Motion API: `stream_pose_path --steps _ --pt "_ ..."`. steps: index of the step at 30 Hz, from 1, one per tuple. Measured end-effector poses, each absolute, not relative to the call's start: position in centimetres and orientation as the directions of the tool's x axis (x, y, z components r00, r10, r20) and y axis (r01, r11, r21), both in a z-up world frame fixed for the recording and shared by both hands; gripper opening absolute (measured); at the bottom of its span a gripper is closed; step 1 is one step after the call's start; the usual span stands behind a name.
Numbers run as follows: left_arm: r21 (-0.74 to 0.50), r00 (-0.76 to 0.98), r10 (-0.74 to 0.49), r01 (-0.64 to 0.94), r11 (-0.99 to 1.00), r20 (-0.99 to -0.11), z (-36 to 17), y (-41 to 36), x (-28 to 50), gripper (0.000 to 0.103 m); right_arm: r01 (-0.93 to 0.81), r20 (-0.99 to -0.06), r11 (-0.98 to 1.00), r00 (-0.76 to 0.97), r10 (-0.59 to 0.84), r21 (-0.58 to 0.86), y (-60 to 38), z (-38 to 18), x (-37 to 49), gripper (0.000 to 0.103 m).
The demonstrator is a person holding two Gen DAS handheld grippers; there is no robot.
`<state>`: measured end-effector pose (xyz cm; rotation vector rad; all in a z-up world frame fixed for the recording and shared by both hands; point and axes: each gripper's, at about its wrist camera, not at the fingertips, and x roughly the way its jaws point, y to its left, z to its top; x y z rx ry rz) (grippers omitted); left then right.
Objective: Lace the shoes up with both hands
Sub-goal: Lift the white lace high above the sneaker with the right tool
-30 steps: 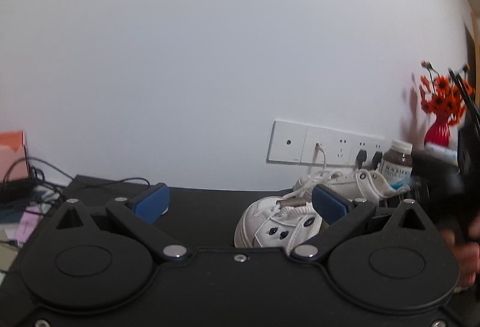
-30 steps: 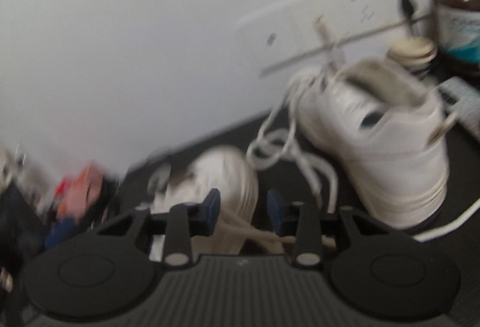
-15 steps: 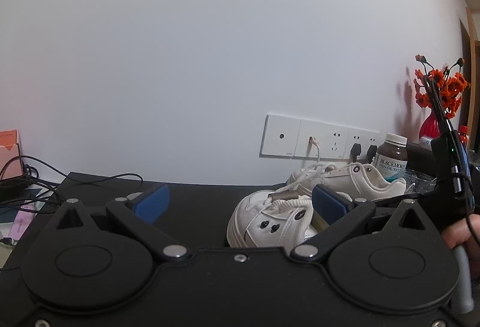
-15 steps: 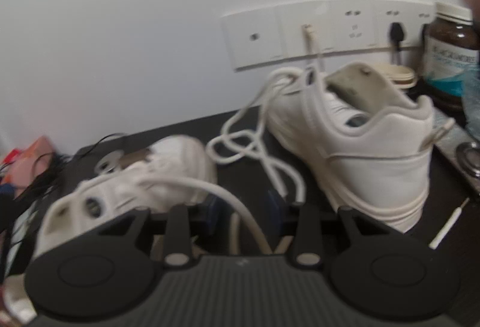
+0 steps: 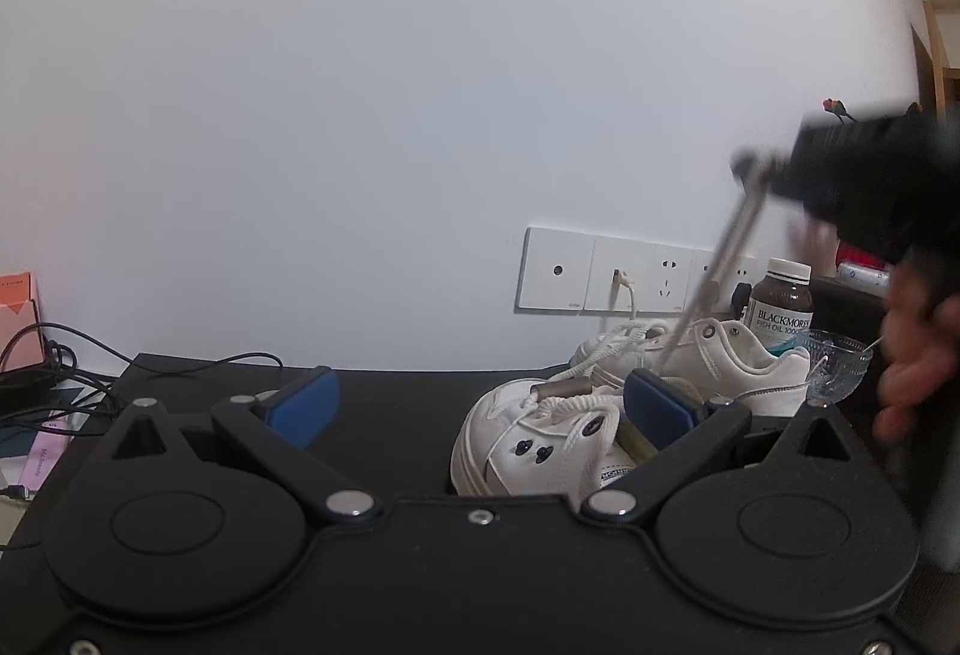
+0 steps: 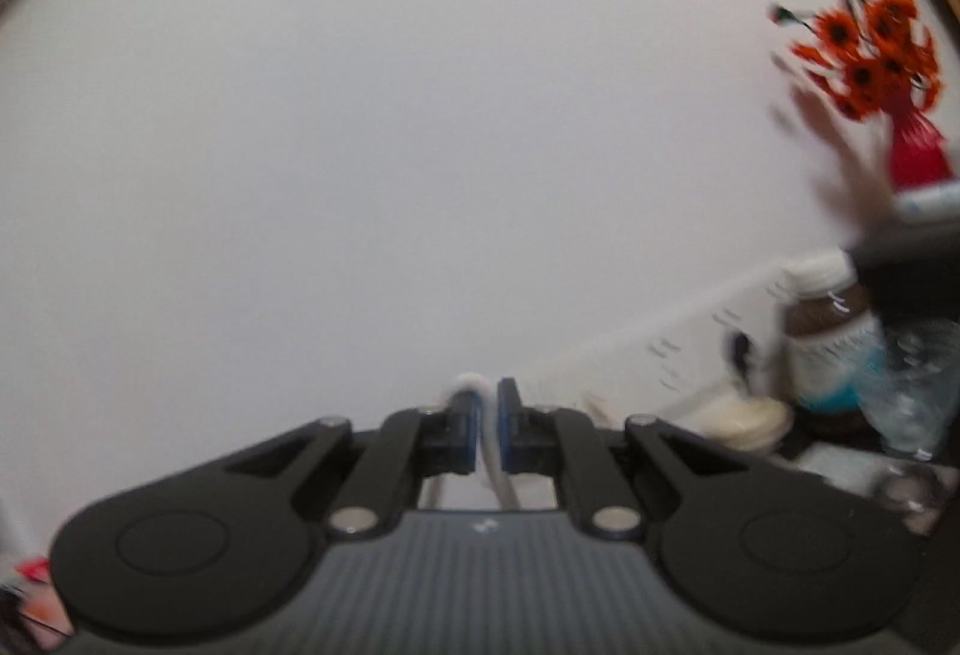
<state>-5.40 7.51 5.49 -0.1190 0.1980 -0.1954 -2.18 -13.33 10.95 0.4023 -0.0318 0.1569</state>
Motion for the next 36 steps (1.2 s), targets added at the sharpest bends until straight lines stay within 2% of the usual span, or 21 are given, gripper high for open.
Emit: stream_pose_path --steps 2,5,9,17,28,36 --pt "-0.132 0.962 -0.205 0.183 0.974 -0.182 5.5 7.4 -5.4 0.103 -0.26 0.077 0.873 0.965 0.251 0.411 -12.6 11.9 -3.3 0.007" --pt "-0.122 0.962 -0.204 0.184 0.975 -0.183 5.4 7.2 -5.4 0.103 -0.373 0.033 0.821 0.916 0.399 0.432 -11.3 12.3 -4.4 0.007" --pt "-0.111 0.962 -0.204 0.186 0.976 -0.179 5.4 7.1 -5.5 0.103 -0.449 -0.019 0.79 0.865 0.501 0.417 -10.2 11.9 -5.1 0.007" --pt "-0.072 0.961 -0.212 0.202 0.977 -0.179 5.2 6.0 -5.8 0.103 -0.456 -0.083 0.761 0.831 0.549 0.462 -11.6 12.4 -5.0 0.007" --pt "-0.02 0.96 -0.223 0.222 0.975 -0.169 5.0 4.8 -6.2 0.103 -0.459 -0.125 0.722 0.794 0.595 0.518 -14.5 12.7 -4.4 0.007" --pt "-0.025 0.958 -0.248 0.247 0.969 -0.147 5.1 4.8 -6.7 0.103 -0.476 -0.093 0.739 0.809 0.581 0.478 -13.3 13.8 -6.6 0.008"
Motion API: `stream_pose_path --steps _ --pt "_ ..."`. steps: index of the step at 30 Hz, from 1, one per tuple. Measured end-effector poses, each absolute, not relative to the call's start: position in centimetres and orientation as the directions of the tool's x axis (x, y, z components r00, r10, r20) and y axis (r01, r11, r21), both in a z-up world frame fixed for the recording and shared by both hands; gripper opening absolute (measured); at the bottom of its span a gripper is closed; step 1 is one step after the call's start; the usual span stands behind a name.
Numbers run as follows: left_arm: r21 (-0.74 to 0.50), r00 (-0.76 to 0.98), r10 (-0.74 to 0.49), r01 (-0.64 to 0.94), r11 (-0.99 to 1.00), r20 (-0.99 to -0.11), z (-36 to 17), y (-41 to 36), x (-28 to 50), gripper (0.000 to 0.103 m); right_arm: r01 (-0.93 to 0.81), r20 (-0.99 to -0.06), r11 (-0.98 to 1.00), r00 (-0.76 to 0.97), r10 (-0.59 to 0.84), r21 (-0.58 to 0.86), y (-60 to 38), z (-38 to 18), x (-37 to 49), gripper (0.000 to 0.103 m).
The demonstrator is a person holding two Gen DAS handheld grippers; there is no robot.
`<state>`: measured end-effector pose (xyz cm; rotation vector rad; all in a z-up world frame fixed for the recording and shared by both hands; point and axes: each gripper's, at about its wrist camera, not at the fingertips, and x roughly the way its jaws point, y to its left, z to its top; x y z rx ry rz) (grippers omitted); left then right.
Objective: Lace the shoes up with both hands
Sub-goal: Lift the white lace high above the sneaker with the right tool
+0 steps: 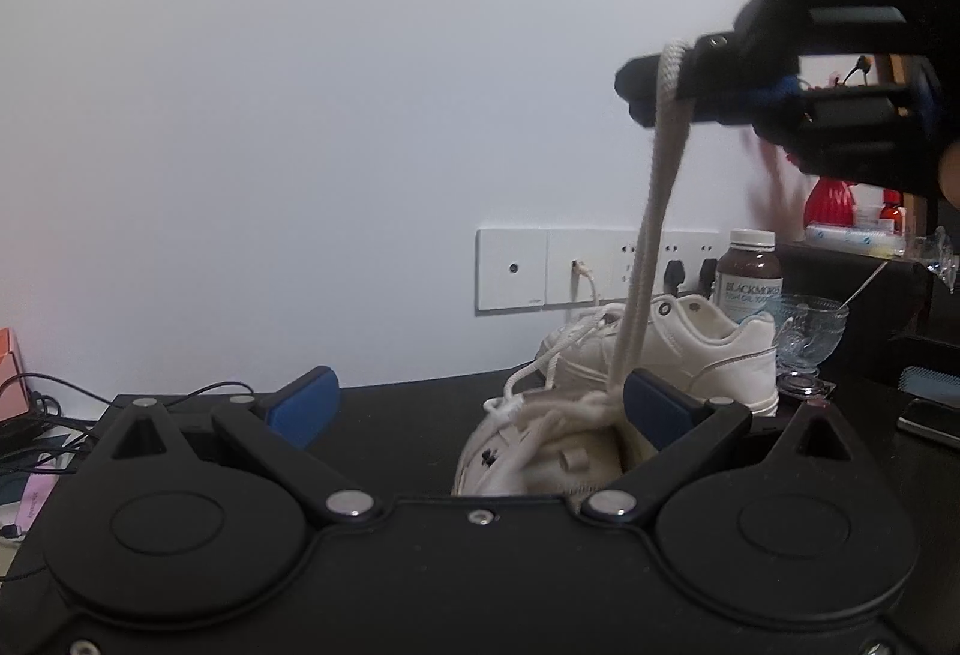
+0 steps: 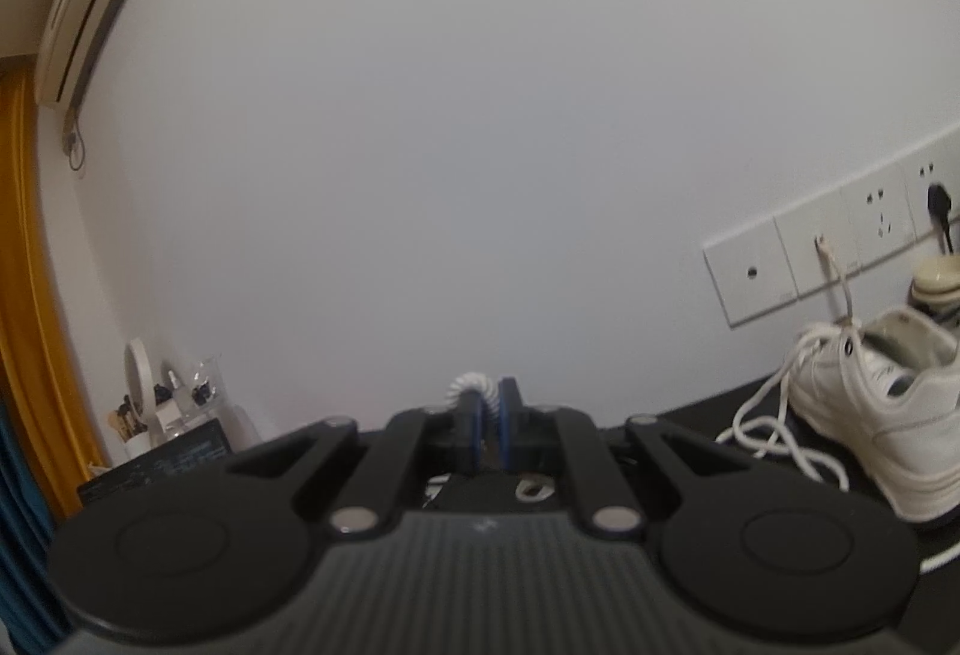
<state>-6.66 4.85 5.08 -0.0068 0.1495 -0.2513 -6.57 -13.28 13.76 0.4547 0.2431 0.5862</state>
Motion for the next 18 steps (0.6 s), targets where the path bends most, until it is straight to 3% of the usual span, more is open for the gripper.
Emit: stream_pose_path --steps 6,10,18 --pt "-0.002 0.96 -0.249 0.251 0.968 -0.126 5.3 4.9 -7.0 0.103 -0.453 -0.065 0.755 0.837 0.543 0.474 -14.5 14.3 -6.3 0.008" --pt "-0.01 0.935 -0.266 0.272 0.962 -0.233 4.7 4.6 -5.8 0.103 -0.408 -0.056 0.752 0.861 0.505 0.517 -15.6 14.1 -5.5 0.008" --pt "-0.054 0.926 -0.285 0.281 0.958 -0.248 4.6 3.3 -6.5 0.103 -0.318 -0.121 0.682 0.849 0.514 0.659 -16.4 13.9 -1.5 0.008"
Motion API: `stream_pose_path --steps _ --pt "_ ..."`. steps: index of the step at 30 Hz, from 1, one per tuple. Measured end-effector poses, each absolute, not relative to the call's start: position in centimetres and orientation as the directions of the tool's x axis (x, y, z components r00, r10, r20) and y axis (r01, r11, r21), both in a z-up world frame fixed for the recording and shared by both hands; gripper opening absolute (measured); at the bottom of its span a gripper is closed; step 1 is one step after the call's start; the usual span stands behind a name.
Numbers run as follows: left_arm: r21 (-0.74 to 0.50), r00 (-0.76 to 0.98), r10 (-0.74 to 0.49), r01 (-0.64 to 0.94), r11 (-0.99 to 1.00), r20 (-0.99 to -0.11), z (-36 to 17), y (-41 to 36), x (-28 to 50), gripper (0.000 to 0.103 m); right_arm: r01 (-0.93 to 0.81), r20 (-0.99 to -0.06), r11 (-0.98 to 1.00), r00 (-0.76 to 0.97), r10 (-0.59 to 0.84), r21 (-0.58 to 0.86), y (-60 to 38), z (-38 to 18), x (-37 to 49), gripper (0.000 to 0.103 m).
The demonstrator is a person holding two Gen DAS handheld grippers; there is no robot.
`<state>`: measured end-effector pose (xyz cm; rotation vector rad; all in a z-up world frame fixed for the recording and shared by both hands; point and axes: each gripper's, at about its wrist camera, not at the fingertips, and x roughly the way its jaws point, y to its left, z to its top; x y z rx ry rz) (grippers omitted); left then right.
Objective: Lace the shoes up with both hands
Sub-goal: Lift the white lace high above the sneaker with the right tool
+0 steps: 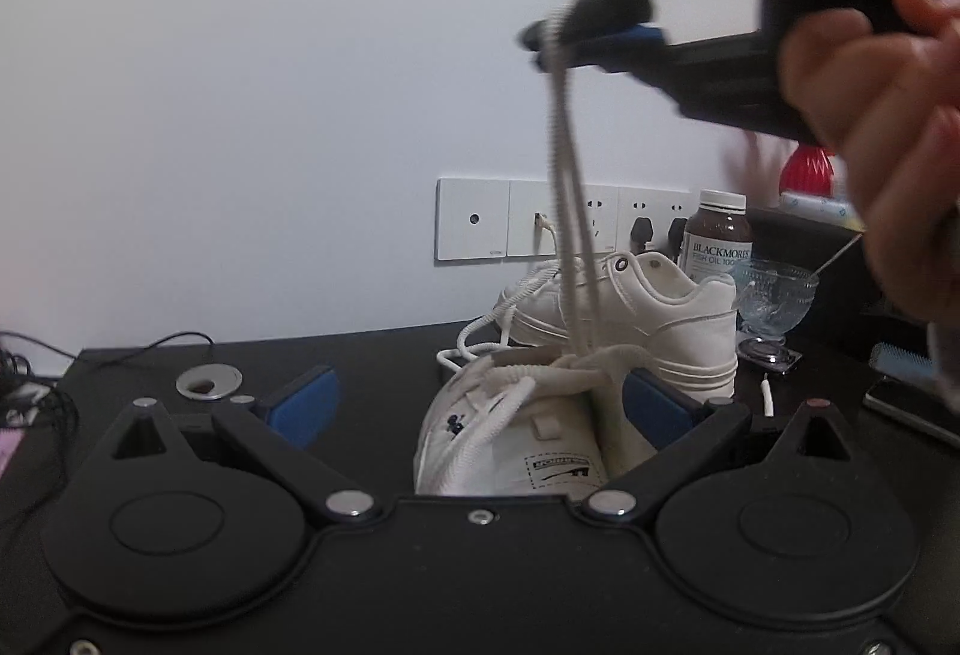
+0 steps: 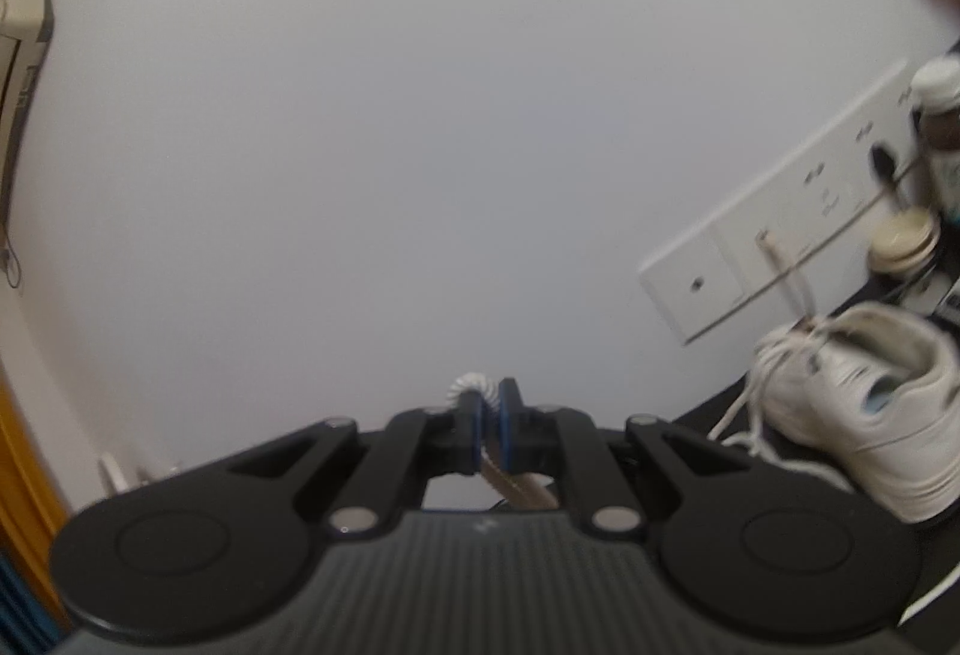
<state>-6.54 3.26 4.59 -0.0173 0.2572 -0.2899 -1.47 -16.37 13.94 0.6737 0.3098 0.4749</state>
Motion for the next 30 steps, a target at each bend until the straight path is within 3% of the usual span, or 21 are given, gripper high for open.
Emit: stream_pose_path --steps 5,16,24,30 --pt "-0.071 0.925 -0.284 0.275 0.959 -0.254 4.5 3.8 -6.3 0.103 -0.378 -0.127 0.652 0.797 0.591 0.657 -14.3 12.9 -1.1 0.008" --pt "-0.032 0.94 -0.246 0.246 0.969 -0.236 4.5 3.0 -5.9 0.103 -0.555 -0.162 0.729 0.74 0.652 0.4 -11.7 12.2 -4.3 0.008" --pt "-0.024 0.957 -0.213 0.213 0.977 -0.197 5.0 3.4 -6.4 0.103 -0.453 -0.096 0.792 0.842 0.531 0.408 -13.9 15.3 -3.4 0.008" --pt "-0.03 0.96 -0.223 0.221 0.975 -0.171 5.3 3.6 -6.6 0.103 -0.358 -0.121 0.8 0.877 0.465 0.482 -15.8 16.2 -0.6 0.008"
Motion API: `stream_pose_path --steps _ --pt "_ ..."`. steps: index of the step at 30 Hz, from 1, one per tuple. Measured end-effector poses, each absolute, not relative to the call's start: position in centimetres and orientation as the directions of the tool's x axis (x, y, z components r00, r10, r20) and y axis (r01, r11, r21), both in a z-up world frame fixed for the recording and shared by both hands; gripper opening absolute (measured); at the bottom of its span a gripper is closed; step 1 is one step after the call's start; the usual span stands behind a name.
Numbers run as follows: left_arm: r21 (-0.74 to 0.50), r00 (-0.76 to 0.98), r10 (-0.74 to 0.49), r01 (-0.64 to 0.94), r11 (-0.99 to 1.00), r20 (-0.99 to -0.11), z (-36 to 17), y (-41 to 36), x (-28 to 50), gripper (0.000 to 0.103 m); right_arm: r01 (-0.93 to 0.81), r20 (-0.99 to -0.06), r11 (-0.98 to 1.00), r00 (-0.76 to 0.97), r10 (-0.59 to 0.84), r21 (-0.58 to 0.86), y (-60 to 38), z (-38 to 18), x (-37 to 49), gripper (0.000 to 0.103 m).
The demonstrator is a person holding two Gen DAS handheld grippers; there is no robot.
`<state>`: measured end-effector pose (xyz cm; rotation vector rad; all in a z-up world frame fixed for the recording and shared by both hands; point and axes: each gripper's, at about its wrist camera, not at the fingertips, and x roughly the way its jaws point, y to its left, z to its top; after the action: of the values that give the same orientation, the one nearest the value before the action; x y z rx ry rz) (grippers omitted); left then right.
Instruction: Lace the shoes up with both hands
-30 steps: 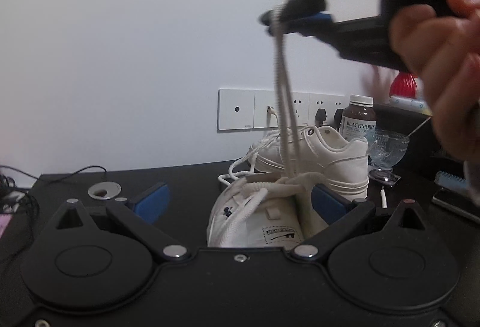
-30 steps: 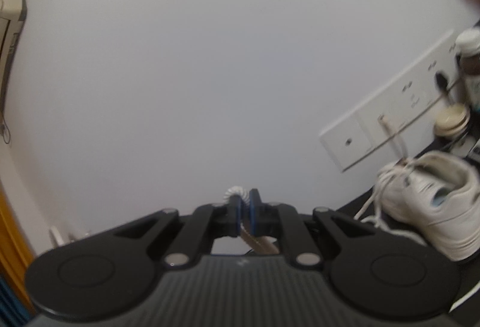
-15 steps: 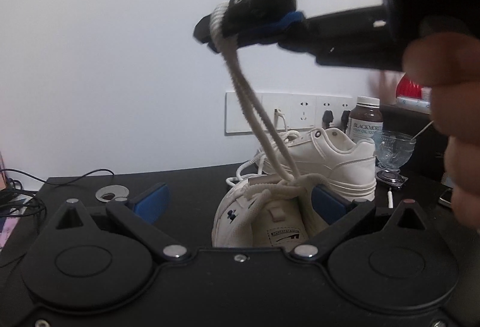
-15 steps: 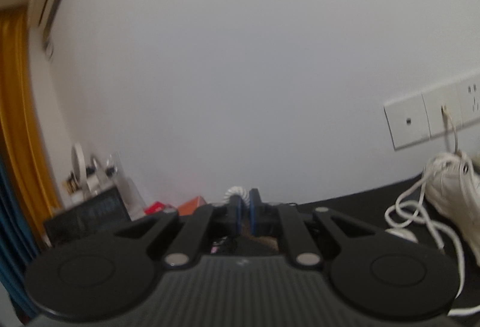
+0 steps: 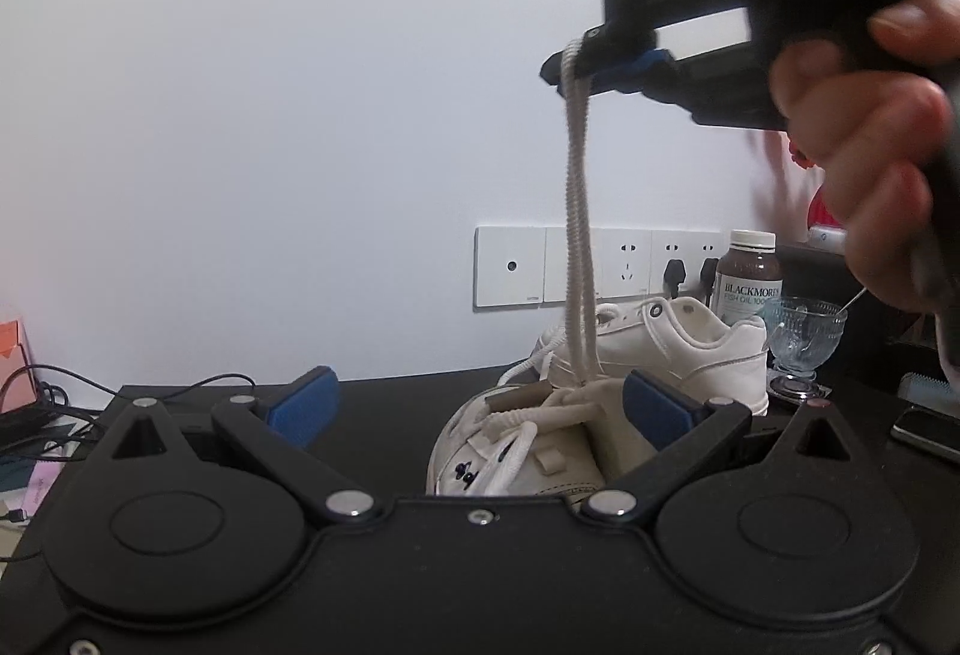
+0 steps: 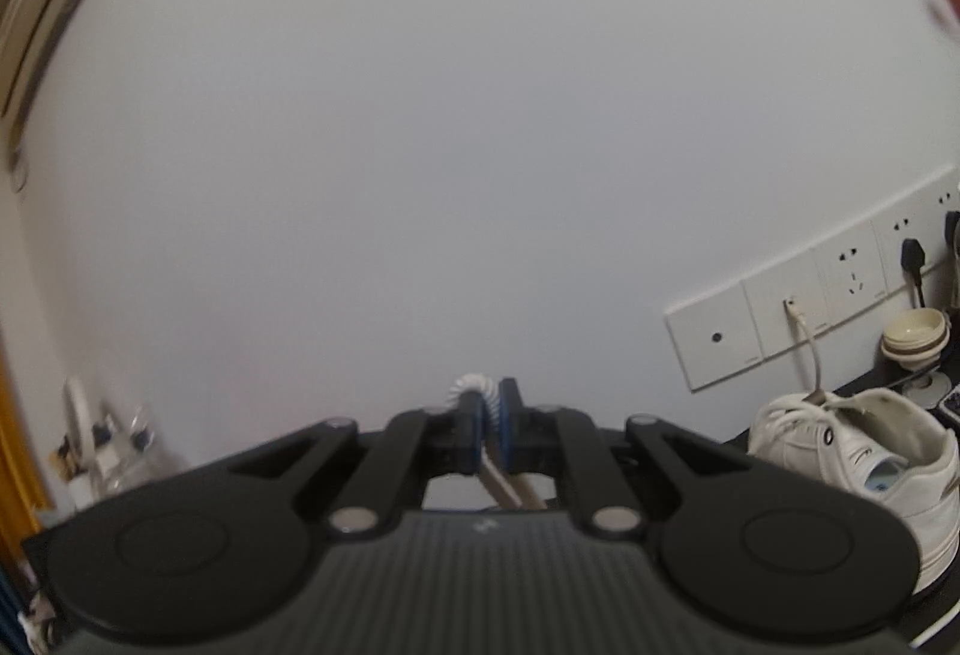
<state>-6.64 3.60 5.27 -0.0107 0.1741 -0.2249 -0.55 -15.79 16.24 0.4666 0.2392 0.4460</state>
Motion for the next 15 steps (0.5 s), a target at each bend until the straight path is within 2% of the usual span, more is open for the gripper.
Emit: stream_pose_path --steps 3,6,12,15 --pt "-0.031 0.952 -0.259 0.258 0.966 -0.166 5.2 3.4 -6.5 0.103 -0.377 -0.151 0.786 0.852 0.502 0.49 -15.8 16.1 0.8 0.008" --pt "-0.002 0.96 -0.246 0.248 0.969 -0.136 5.4 3.2 -6.8 0.103 -0.465 -0.17 0.77 0.798 0.578 0.437 -15.2 15.7 0.6 0.008" --pt "-0.037 0.955 -0.283 0.281 0.959 -0.085 5.6 3.6 -7.3 0.103 -0.668 -0.234 0.713 0.674 0.701 0.212 -12.1 14.8 -2.3 0.008" --pt "-0.083 0.936 -0.347 0.341 0.936 -0.066 5.9 4.1 -7.4 0.102 -0.724 -0.276 0.683 0.641 0.717 0.093 -12.6 14.0 -4.1 0.008"
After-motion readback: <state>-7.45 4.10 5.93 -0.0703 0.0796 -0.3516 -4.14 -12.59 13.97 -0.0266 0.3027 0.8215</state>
